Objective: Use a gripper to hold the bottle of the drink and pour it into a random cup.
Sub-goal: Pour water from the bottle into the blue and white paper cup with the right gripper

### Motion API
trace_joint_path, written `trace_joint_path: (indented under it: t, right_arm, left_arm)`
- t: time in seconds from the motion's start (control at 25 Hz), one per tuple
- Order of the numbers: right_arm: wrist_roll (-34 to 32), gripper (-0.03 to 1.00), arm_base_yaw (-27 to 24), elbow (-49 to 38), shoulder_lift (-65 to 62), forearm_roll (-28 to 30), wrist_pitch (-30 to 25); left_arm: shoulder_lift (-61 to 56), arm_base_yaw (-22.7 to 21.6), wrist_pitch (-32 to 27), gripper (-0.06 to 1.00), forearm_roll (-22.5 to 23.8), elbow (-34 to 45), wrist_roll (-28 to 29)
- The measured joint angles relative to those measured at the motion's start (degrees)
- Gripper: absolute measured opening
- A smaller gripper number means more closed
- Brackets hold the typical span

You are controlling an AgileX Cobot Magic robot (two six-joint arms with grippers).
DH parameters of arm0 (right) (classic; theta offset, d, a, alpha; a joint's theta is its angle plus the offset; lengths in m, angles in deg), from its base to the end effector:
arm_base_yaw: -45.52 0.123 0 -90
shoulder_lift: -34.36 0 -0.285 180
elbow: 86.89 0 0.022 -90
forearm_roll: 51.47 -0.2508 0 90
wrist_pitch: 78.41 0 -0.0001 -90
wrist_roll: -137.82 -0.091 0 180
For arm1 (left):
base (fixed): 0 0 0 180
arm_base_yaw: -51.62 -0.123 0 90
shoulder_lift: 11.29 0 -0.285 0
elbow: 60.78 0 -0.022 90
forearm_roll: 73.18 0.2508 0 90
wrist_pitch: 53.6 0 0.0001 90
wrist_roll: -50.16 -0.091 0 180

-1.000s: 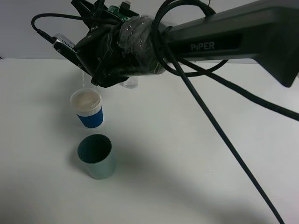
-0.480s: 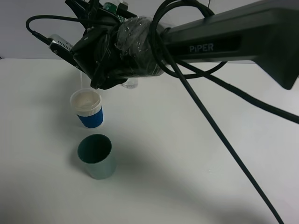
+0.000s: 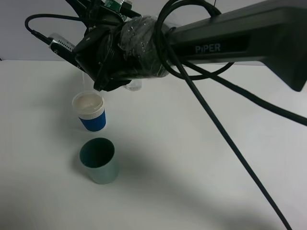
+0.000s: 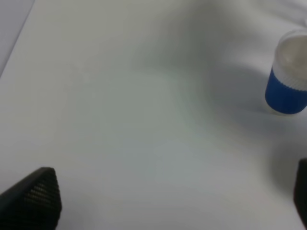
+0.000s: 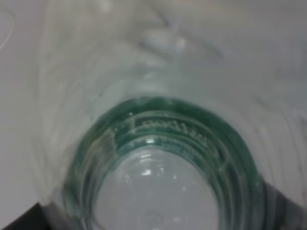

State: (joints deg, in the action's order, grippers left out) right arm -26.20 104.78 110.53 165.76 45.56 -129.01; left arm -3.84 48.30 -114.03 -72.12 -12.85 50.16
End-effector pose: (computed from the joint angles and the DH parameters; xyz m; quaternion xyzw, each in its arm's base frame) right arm 0.3068 0.3792 0.2394 -0.7124 0.2797 -0.5597 0.3177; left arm -0.0069 0.0011 0.2808 -0.0249 0.8468 0.0246 0.5308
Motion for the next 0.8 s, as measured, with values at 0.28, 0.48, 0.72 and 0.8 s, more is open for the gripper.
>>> trace_joint_path:
  t: [0.28,0.48,0.72,0.8]
  right_arm:
    - [-11.3,0.57,0.0,0.0,0.0,-1.9,0.1]
    - [-29.4,0.57,0.0,0.0,-0.2,-5.8,0.4]
    - [-46.1,0.57,0.0,0.0,-2.2,-11.6,0.4]
    - [-48.7,0.57,0.0,0.0,-3.1,-13.8,0.4]
  left_arm:
    - [0.0,0.0,0.0,0.98,0.0,0.0,0.0]
    - [0.0,0.0,0.0,0.98,0.0,0.0,0.0]
    - [0.0,0.0,0.0,0.98,0.0,0.0,0.0]
    - [0.0,0.0,0.0,0.98,0.0,0.0,0.0]
